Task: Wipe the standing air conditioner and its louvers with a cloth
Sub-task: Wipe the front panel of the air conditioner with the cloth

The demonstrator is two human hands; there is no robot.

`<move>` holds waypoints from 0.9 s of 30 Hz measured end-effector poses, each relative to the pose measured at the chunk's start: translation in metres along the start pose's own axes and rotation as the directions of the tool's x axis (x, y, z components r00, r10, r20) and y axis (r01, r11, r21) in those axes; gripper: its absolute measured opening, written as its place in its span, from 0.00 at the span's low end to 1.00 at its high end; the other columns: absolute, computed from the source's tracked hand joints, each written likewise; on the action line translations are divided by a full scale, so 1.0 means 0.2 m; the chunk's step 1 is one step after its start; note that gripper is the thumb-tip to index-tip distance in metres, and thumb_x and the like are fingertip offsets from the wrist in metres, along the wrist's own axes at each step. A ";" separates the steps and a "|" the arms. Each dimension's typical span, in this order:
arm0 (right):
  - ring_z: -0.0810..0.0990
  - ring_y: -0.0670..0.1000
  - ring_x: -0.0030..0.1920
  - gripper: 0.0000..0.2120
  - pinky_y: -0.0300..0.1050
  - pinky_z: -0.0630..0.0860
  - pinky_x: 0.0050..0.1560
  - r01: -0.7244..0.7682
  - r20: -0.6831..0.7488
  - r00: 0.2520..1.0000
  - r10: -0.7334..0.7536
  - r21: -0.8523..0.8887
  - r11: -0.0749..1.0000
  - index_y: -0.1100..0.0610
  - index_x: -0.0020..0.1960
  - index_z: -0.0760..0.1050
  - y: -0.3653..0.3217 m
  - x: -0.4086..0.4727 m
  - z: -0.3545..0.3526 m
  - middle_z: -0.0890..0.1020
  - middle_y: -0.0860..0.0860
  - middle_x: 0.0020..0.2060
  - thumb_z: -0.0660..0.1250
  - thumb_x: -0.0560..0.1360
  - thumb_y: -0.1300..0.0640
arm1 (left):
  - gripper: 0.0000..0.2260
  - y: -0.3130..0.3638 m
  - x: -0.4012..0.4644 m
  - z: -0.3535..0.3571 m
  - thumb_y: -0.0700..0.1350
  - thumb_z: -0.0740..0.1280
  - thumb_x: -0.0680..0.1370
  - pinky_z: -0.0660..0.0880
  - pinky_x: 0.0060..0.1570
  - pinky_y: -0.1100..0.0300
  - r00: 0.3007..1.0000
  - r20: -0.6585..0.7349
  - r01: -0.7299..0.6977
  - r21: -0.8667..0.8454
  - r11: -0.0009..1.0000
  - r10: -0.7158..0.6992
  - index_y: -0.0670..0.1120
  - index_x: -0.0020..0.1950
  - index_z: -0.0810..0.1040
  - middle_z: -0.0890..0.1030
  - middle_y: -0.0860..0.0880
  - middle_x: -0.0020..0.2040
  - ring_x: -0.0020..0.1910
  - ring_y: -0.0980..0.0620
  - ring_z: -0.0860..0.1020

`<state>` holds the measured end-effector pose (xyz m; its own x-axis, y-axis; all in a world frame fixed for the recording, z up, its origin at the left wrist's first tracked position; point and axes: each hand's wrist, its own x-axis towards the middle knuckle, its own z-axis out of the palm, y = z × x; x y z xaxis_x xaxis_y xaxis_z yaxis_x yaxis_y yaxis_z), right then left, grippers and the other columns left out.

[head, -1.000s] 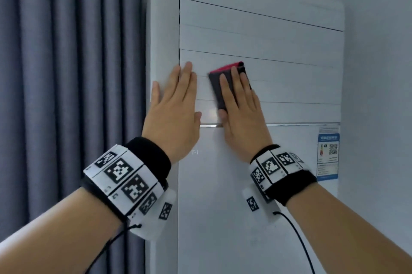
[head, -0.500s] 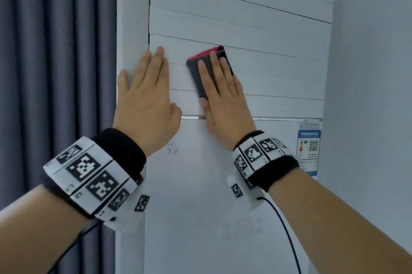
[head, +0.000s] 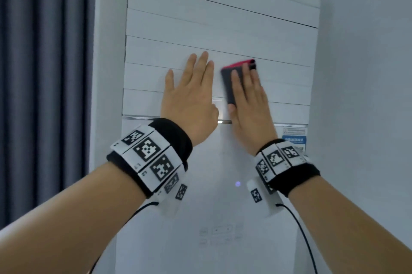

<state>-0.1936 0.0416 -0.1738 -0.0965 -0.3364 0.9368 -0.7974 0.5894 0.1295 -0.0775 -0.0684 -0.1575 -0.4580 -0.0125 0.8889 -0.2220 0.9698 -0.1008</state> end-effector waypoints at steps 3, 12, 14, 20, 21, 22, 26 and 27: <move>0.42 0.51 0.74 0.28 0.49 0.45 0.73 0.087 0.018 0.996 -0.088 0.010 0.996 0.55 0.75 0.45 0.03 0.00 0.01 0.48 0.56 0.76 0.53 0.79 0.55 | 0.33 0.06 0.06 0.06 0.50 0.57 0.77 0.45 0.72 0.42 1.000 -0.007 -0.013 0.027 1.000 0.013 0.45 0.77 0.45 0.40 0.49 0.78 0.76 0.50 0.40; 0.44 0.54 0.75 0.30 0.51 0.46 0.73 -0.181 -0.040 0.983 0.180 -0.015 0.983 0.55 0.75 0.44 0.51 -0.11 -0.04 0.46 0.55 0.76 0.51 0.76 0.56 | 0.32 0.12 0.07 0.19 0.54 0.57 0.78 0.42 0.70 0.37 0.998 -0.011 -0.059 0.101 0.993 0.060 0.49 0.77 0.45 0.40 0.49 0.78 0.76 0.45 0.38; 0.43 0.54 0.75 0.30 0.51 0.45 0.74 -0.228 -0.043 0.973 0.227 -0.004 0.974 0.56 0.75 0.44 0.53 -0.11 -0.07 0.46 0.56 0.76 0.51 0.76 0.56 | 0.32 0.12 0.07 0.20 0.54 0.57 0.78 0.42 0.70 0.37 0.998 -0.020 -0.054 0.107 0.993 0.056 0.48 0.77 0.44 0.39 0.49 0.78 0.76 0.45 0.38; 0.44 0.56 0.75 0.28 0.53 0.45 0.73 0.021 -0.012 1.000 -0.021 0.004 1.000 0.56 0.75 0.45 0.24 0.00 -0.04 0.47 0.58 0.76 0.52 0.79 0.55 | 0.33 0.13 0.07 0.20 0.53 0.58 0.77 0.42 0.69 0.36 0.997 -0.048 -0.053 0.100 0.994 0.058 0.47 0.77 0.47 0.41 0.49 0.78 0.76 0.45 0.39; 0.43 0.54 0.75 0.28 0.50 0.44 0.73 0.042 -0.012 0.999 -0.041 0.014 0.999 0.55 0.75 0.44 0.20 0.01 -0.02 0.47 0.56 0.76 0.52 0.79 0.55 | 0.33 0.13 0.07 0.20 0.53 0.58 0.77 0.42 0.70 0.36 0.997 -0.051 -0.051 0.101 0.994 0.057 0.48 0.77 0.47 0.41 0.49 0.78 0.76 0.45 0.39; 0.43 0.53 0.75 0.28 0.48 0.43 0.72 0.052 -0.012 0.999 -0.052 0.019 0.998 0.54 0.75 0.44 0.18 0.03 -0.01 0.47 0.55 0.76 0.52 0.79 0.54 | 0.33 0.12 0.07 0.20 0.54 0.59 0.77 0.42 0.70 0.37 0.997 -0.053 -0.050 0.104 0.993 0.056 0.48 0.77 0.47 0.41 0.49 0.78 0.76 0.45 0.39; 0.44 0.53 0.75 0.28 0.49 0.45 0.73 0.051 -0.017 0.999 -0.051 -0.017 0.999 0.54 0.75 0.45 0.29 -0.01 -0.01 0.47 0.55 0.76 0.53 0.79 0.56 | 0.33 0.11 0.07 0.20 0.54 0.58 0.77 0.42 0.70 0.38 0.997 -0.045 -0.052 0.091 0.995 0.056 0.49 0.77 0.46 0.41 0.51 0.78 0.76 0.47 0.39; 0.45 0.54 0.75 0.29 0.51 0.46 0.73 0.007 -0.026 1.000 -0.008 -0.019 1.000 0.55 0.75 0.45 0.35 -0.03 -0.02 0.47 0.56 0.76 0.53 0.78 0.57 | 0.33 0.11 0.06 0.20 0.54 0.58 0.77 0.41 0.70 0.38 0.998 -0.041 -0.049 0.088 0.995 0.053 0.50 0.77 0.46 0.40 0.51 0.78 0.76 0.47 0.39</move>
<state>-0.2469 0.0885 -0.1697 -0.0747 -0.3213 0.9440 -0.7867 0.6007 0.1422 -0.1224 -0.0563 -0.1660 -0.4334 0.0490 0.8999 -0.2739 0.9441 -0.1833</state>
